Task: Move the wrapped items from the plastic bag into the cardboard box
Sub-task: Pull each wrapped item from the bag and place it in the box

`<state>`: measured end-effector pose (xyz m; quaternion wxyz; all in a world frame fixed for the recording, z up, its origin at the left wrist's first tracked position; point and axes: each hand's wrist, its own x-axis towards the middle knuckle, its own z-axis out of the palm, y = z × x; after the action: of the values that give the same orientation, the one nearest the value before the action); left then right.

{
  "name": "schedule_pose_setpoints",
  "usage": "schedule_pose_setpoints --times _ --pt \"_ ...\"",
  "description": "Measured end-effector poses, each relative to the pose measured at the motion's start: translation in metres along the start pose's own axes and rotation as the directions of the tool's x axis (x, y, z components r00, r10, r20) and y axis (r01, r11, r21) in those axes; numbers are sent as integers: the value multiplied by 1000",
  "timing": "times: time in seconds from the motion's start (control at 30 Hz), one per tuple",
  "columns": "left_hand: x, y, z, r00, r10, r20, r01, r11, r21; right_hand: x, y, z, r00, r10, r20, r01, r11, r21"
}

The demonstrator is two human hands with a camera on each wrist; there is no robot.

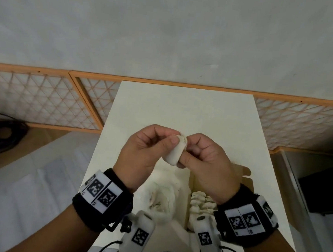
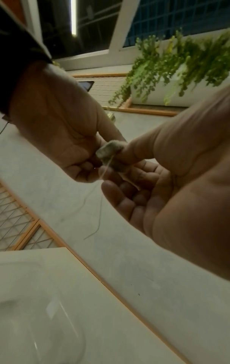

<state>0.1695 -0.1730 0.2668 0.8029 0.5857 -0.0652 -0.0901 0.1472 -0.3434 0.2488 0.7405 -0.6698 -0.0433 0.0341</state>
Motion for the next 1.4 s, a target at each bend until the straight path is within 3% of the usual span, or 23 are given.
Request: schedule_pose_setpoints --times 0.17,0.27,0.37,0.47,0.53,0.7,0.9,1.07,1.13,1.23,1.4 --pt "-6 -7 -36 992 13 -127 -2 996 87 5 45 3 989 118 90 -87 953 -291" --pt "-15 -17 -63 981 -4 -194 28 993 118 5 101 -1 943 290 163 -113 741 -662" --pt "-28 -26 -84 972 -29 -233 68 984 163 3 151 7 833 496 246 -31 485 -874" --pt "-39 -32 -96 961 -56 -269 111 975 195 2 192 20 715 640 281 91 314 -945" --pt "-46 -36 -101 958 -72 -278 131 971 198 4 207 27 677 672 299 159 264 -952" --pt "-59 -44 -108 954 -118 -275 181 959 217 7 224 41 688 651 320 241 211 -947" --pt "-66 -45 -115 948 -119 -294 191 954 231 12 234 50 731 608 312 225 217 -950" --pt "-67 -44 -115 943 -119 -309 197 952 233 15 236 49 768 566 300 283 121 -952" --pt "-67 -44 -114 946 -119 -303 198 950 243 15 234 46 774 559 299 274 130 -953" --pt "-64 -45 -111 949 -119 -292 198 945 261 10 217 37 822 500 273 170 242 -955" --pt "-54 -47 -102 947 -151 -283 214 955 207 3 168 14 937 289 196 -15 594 -804"
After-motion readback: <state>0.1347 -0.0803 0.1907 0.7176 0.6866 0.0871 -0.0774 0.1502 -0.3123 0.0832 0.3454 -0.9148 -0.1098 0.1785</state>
